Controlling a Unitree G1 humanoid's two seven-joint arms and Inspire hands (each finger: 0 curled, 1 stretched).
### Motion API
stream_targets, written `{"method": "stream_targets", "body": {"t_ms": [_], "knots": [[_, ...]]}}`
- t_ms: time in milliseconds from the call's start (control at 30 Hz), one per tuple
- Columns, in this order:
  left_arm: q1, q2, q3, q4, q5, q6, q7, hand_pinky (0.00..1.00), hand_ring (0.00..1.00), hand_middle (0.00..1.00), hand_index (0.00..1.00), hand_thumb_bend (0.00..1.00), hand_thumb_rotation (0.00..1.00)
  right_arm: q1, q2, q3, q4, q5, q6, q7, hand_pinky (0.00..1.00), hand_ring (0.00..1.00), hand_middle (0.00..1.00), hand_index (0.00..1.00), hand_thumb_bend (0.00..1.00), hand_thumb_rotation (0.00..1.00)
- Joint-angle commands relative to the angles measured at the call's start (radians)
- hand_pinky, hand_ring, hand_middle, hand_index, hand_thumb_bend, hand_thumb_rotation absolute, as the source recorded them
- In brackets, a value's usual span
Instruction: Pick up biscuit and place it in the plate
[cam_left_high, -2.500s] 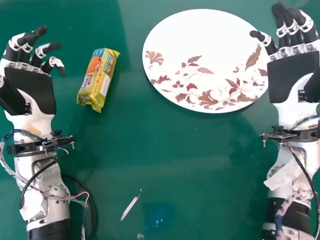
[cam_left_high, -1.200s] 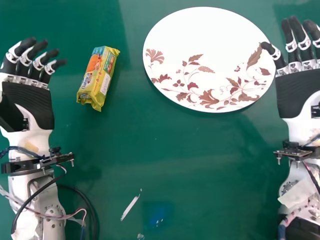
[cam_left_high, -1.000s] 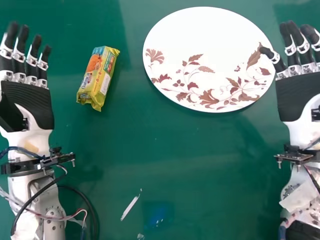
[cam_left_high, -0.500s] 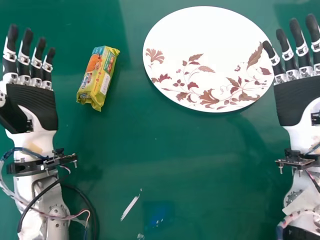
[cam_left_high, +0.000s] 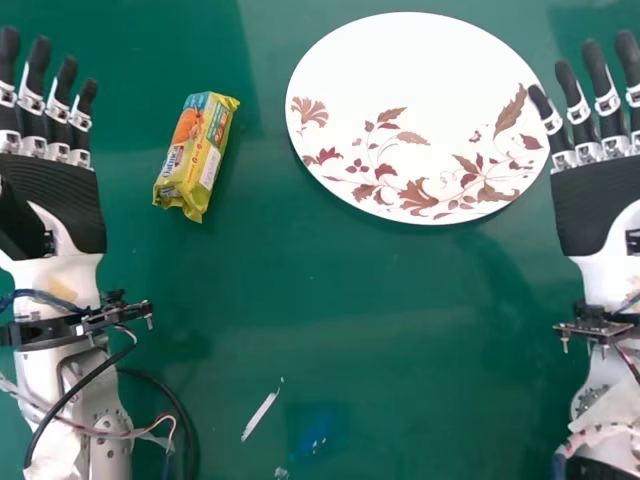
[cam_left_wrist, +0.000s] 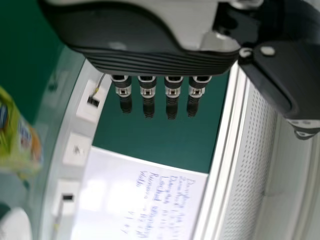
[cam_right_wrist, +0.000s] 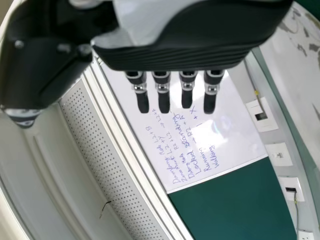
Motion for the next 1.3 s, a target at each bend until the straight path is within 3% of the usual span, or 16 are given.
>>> {"method": "stream_targets", "body": {"t_ms": [0, 100, 233, 467, 600, 833, 1067, 1267], "knots": [[0.022, 0.012, -0.005, -0.046, 0.069, 0.023, 0.039, 1.0, 1.0, 1.0, 1.0, 1.0, 0.95, 0.018, 0.002, 0.003, -0.024, 0.002, 0.001, -0.006, 0.89, 1.0, 1.0, 1.0, 1.0, 0.55], [0.028, 0.017, -0.01, -0.103, 0.177, 0.072, 0.096, 1.0, 1.0, 1.0, 1.0, 1.0, 0.96, 0.023, 0.005, 0.005, -0.03, -0.001, -0.004, -0.013, 0.92, 1.0, 1.0, 1.0, 1.0, 0.5], [0.04, 0.03, -0.022, -0.167, 0.311, 0.111, 0.137, 1.0, 1.0, 1.0, 1.0, 1.0, 0.96, 0.034, 0.007, 0.008, -0.048, -0.004, -0.004, -0.022, 0.92, 1.0, 1.0, 1.0, 1.0, 0.52], [0.047, 0.043, -0.039, -0.231, 0.431, 0.157, 0.168, 1.0, 1.0, 1.0, 1.0, 1.0, 0.96, 0.033, 0.004, 0.008, -0.034, 0.004, -0.009, -0.001, 0.95, 1.0, 1.0, 1.0, 1.0, 0.49], [0.061, 0.058, -0.049, -0.256, 0.594, 0.176, 0.202, 1.0, 1.0, 1.0, 1.0, 1.0, 0.97, 0.034, 0.008, 0.009, -0.037, 0.004, -0.011, -0.002, 0.89, 1.0, 1.0, 1.0, 1.0, 0.52], [0.061, 0.063, -0.087, -0.295, 0.837, 0.223, 0.235, 1.0, 1.0, 1.0, 1.0, 1.0, 0.96, 0.038, 0.009, 0.008, -0.039, -0.001, -0.011, -0.011, 0.91, 1.0, 1.0, 1.0, 1.0, 0.54], [0.066, 0.066, -0.139, -0.352, 1.029, 0.325, 0.187, 1.0, 1.0, 1.0, 1.0, 1.0, 0.95, 0.039, 0.014, 0.013, -0.048, -0.003, -0.005, -0.026, 1.0, 1.0, 1.0, 1.0, 1.0, 0.55], [0.081, 0.071, -0.185, -0.403, 1.198, 0.389, 0.139, 1.0, 1.0, 1.0, 1.0, 1.0, 0.97, 0.036, 0.012, 0.014, -0.045, -0.001, -0.009, -0.025, 0.96, 1.0, 1.0, 1.0, 1.0, 0.57]]}}
